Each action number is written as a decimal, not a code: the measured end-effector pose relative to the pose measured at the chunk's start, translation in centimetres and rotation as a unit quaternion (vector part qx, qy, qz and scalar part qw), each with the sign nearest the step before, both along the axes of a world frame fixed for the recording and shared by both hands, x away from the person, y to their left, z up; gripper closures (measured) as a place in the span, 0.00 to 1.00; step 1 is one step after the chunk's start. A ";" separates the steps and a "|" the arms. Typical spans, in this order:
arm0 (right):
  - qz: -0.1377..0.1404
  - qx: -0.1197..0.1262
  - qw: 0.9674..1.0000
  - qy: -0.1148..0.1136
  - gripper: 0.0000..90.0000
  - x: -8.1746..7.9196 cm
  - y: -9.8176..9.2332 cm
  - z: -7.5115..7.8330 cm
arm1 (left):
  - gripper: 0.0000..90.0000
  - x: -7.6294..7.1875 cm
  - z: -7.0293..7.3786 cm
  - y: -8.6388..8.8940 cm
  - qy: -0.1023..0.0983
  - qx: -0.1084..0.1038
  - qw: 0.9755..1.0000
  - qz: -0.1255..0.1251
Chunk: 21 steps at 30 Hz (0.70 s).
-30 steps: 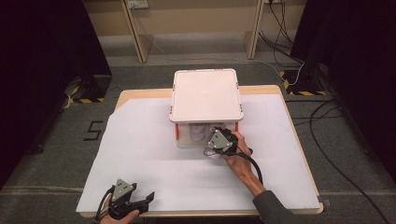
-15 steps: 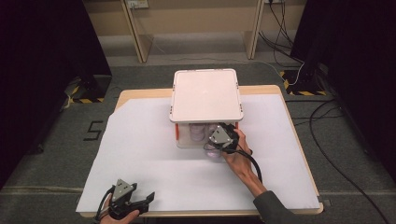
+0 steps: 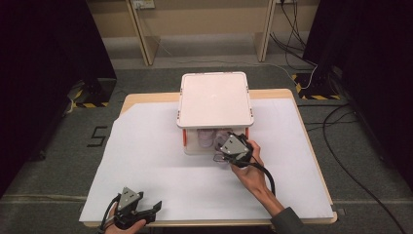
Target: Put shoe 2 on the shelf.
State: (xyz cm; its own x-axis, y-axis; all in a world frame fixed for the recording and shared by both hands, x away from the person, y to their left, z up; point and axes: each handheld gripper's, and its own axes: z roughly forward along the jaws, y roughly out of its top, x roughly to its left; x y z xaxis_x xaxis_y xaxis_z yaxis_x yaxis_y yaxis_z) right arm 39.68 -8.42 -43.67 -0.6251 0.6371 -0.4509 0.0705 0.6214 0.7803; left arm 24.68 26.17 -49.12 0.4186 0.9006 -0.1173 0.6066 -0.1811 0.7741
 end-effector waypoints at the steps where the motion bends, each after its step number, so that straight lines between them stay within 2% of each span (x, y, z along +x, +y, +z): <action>1: 0.003 0.009 1.000 0.005 0.50 -0.4 -0.2 0.1 | 0.23 0.0 0.0 0.0 -0.001 -0.001 1.000 0.000; 3: 0.004 0.036 0.999 0.029 0.48 -1.2 -0.8 0.1 | 0.23 0.0 0.1 0.0 -0.003 -0.001 1.000 -0.001; 4: 0.001 0.056 0.997 0.046 0.46 -1.6 -1.0 -0.1 | 0.23 -0.1 0.1 0.1 -0.002 -0.001 1.000 -0.001; 6: 0.000 0.067 0.996 0.066 0.43 -2.2 -1.4 -0.6 | 0.23 -0.1 0.1 0.1 -0.003 -0.002 1.000 -0.003; 13: -0.024 0.072 0.993 0.096 0.35 -3.5 -2.5 -2.2 | 0.23 -0.1 0.2 0.0 -0.003 -0.001 1.000 -0.003; 17: -0.031 0.059 0.992 0.111 0.25 -3.4 -2.5 -2.9 | 0.23 -0.1 0.1 0.0 -0.002 0.000 1.000 -0.003; 19: -0.034 0.051 0.991 0.117 0.25 -3.3 -2.3 -3.3 | 0.23 -0.1 0.1 0.0 -0.002 0.001 1.000 -0.004; 21: -0.035 0.041 0.992 0.112 0.25 -3.1 -2.0 -3.6 | 0.23 -0.1 0.1 0.0 -0.001 0.001 1.000 -0.004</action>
